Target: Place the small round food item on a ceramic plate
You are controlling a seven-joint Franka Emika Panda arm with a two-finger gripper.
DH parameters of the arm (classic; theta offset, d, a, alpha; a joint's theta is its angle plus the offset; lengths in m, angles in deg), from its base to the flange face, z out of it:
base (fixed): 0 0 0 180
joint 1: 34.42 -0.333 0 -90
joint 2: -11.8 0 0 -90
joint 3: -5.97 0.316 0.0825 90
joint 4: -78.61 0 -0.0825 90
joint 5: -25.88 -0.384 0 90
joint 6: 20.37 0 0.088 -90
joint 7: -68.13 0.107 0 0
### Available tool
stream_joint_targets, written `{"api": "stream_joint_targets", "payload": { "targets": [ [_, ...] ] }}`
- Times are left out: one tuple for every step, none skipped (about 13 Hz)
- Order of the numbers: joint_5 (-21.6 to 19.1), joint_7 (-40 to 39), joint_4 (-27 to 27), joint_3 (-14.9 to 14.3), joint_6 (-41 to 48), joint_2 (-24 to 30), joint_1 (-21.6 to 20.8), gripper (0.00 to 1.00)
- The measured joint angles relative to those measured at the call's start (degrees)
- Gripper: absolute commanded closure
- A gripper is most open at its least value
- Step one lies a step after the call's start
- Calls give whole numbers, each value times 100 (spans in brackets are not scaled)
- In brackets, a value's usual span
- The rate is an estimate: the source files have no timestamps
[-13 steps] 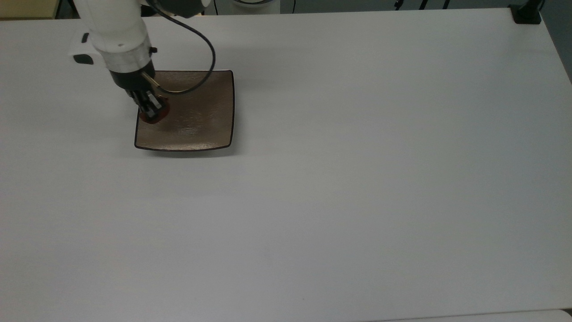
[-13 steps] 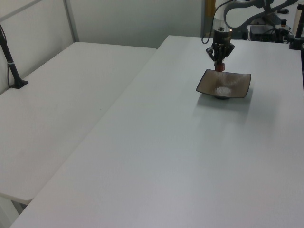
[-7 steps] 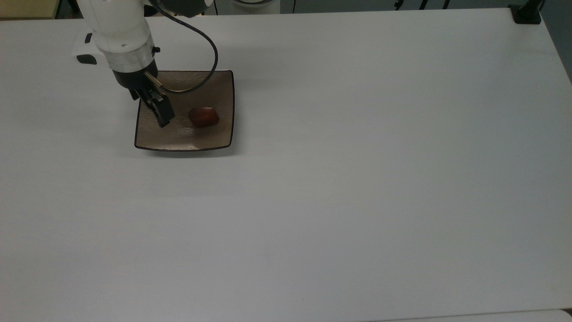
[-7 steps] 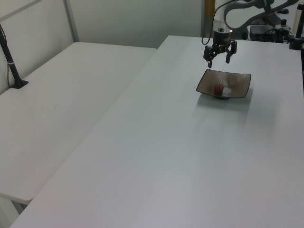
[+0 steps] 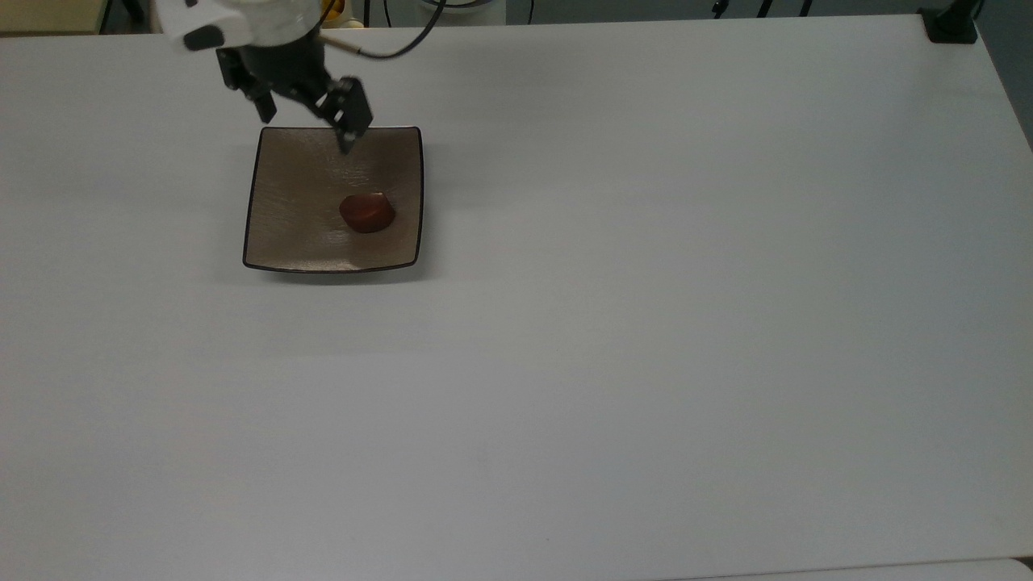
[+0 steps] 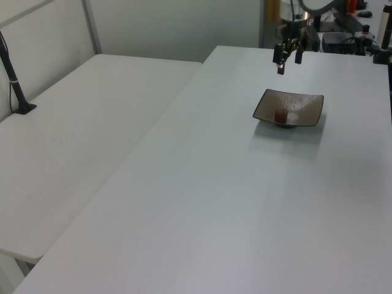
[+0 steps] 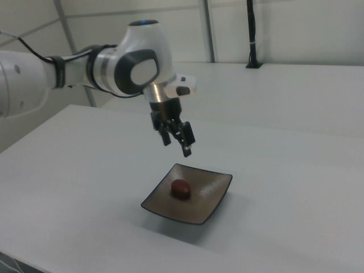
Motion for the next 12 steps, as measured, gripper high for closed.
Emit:
{"api": "stream_joint_targets", "payload": {
  "targets": [
    [0, -538, -71, 0, 158, 183, -118, 0],
    [0, -1065, -210, -5, 210, 380, -255, 0],
    [-1, -1369, -351, -9, 234, 566, -411, 0],
    [-4, -1483, -439, -9, 266, 706, -579, 0],
    [-44, -1483, -475, -11, 352, 795, -743, 0],
    [-133, -1400, -500, -11, 418, 843, -865, 0],
    [-192, -1279, -510, -12, 430, 853, -950, 0],
    [-203, -1186, -512, -13, 430, 851, -997, 0],
    [-206, -1048, -512, -13, 430, 851, -1045, 0],
    [-207, -998, -510, -13, 430, 851, -1062, 0],
    [-209, -958, -505, -13, 430, 852, -1083, 0],
    [-209, -942, -505, -13, 430, 852, -1089, 0]
  ]
}}
